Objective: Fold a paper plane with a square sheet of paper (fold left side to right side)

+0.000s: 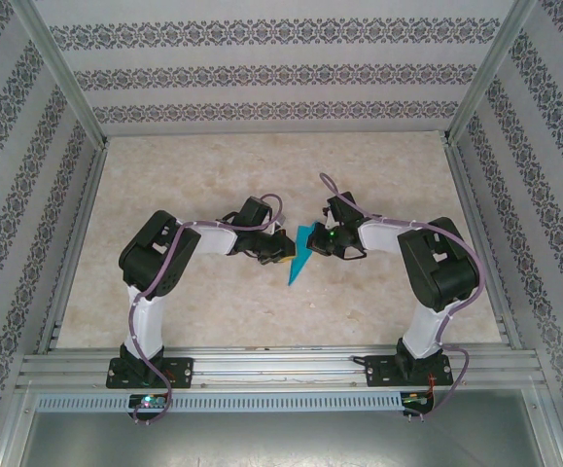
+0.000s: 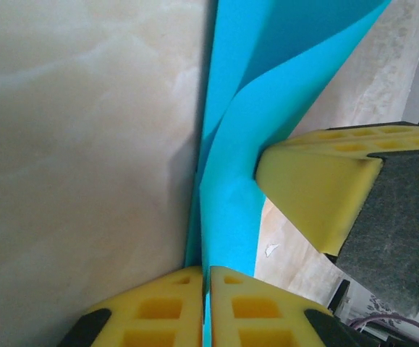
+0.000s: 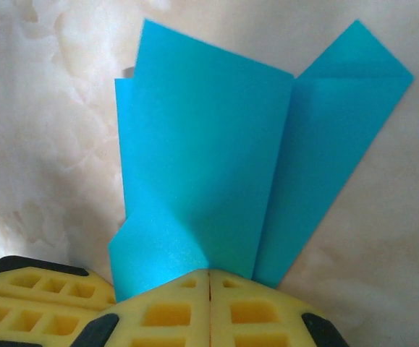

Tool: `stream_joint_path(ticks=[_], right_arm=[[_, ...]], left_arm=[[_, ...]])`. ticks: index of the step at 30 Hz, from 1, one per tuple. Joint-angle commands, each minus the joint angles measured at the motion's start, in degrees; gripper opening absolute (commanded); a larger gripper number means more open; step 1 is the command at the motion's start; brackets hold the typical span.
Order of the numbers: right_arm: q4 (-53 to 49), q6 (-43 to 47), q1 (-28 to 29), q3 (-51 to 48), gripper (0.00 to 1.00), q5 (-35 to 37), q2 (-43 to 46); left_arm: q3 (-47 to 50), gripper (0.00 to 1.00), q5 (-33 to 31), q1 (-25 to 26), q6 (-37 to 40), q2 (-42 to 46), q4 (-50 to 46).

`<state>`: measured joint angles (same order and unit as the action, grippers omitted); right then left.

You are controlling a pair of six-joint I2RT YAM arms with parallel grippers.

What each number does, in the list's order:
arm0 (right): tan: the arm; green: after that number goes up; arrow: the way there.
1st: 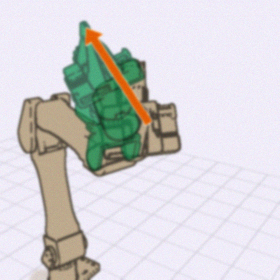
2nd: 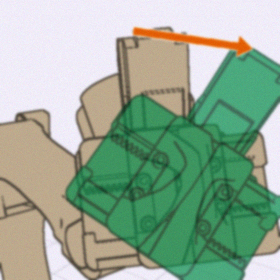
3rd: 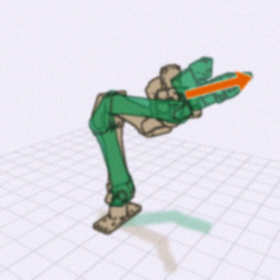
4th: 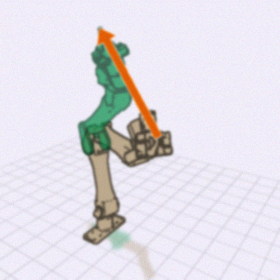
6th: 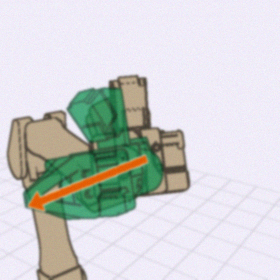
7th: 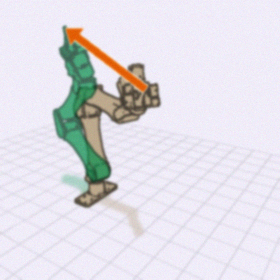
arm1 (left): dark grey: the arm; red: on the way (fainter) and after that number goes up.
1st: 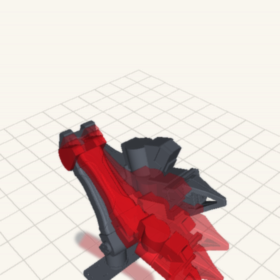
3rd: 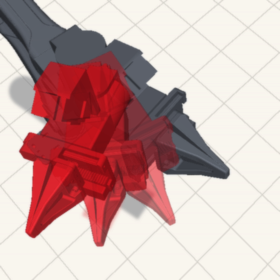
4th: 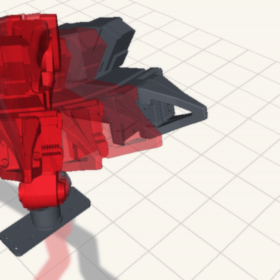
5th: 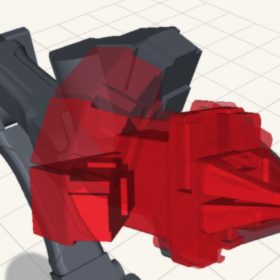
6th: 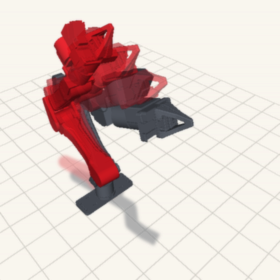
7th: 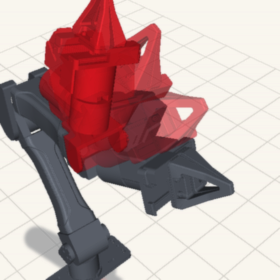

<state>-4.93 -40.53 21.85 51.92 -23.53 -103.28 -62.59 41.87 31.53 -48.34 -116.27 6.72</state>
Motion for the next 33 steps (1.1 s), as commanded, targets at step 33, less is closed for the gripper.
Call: stream_joint_path(ticks=[33], right_arm=[[-1.21, -0.78, -0.93, -5.08, 0.00, 1.46, -0.83]], left_arm=[[-0.64, 0.01, -4.02, 6.00, 3.57, 6.50, -10.95]])
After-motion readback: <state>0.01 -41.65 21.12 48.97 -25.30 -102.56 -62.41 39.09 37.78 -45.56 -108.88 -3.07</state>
